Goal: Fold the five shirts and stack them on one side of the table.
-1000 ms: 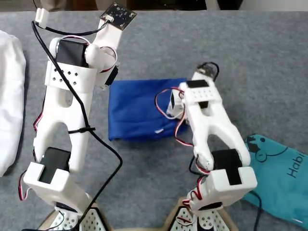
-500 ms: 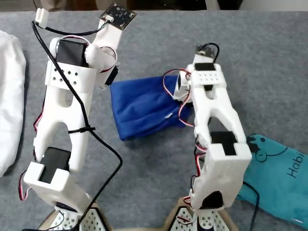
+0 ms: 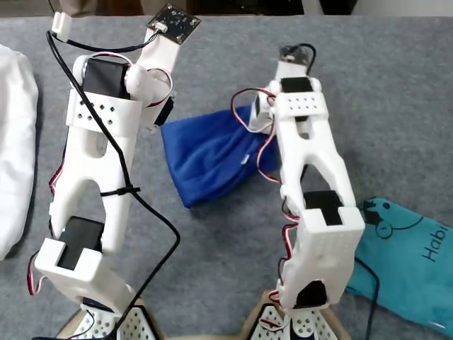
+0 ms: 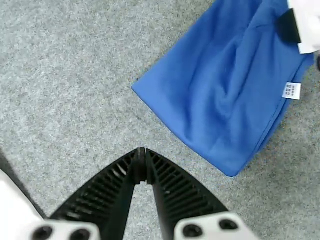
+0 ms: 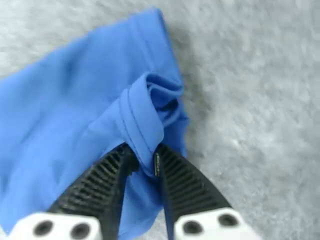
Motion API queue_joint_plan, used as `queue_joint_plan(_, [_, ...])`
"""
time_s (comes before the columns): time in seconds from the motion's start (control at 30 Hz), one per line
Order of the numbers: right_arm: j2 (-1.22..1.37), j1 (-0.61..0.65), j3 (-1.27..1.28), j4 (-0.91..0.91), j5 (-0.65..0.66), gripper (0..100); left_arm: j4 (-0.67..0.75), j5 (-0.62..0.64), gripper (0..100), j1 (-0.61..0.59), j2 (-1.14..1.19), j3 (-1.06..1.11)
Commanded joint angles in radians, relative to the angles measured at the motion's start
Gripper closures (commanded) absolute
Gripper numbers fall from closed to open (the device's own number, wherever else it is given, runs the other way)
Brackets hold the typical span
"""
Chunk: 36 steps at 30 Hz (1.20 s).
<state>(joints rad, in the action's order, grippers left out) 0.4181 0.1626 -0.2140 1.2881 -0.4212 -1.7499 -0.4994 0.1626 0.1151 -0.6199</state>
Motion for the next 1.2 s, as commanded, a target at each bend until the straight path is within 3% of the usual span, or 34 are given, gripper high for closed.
queue_joint_plan(0.0, [-0.002, 0.024, -0.107, -0.011, 0.026, 99.3, -0.008, -0.005, 98, 0.000, -0.053, -0.008])
queue_joint_plan(0.3, [0.079, 0.021, -0.154, 0.008, 0.031, 99.3, -0.008, -0.005, 98, 0.000, -0.053, -0.008])
queue_joint_plan(0.83, [0.077, 0.004, -0.154, 0.373, 0.025, 99.4, -0.008, -0.006, 98, -0.002, -0.053, -0.008])
queue_joint_plan(1.17, [-0.091, 0.001, -0.031, 0.379, -0.017, 95.5, -0.008, -0.005, 98, -0.021, -0.047, -0.031])
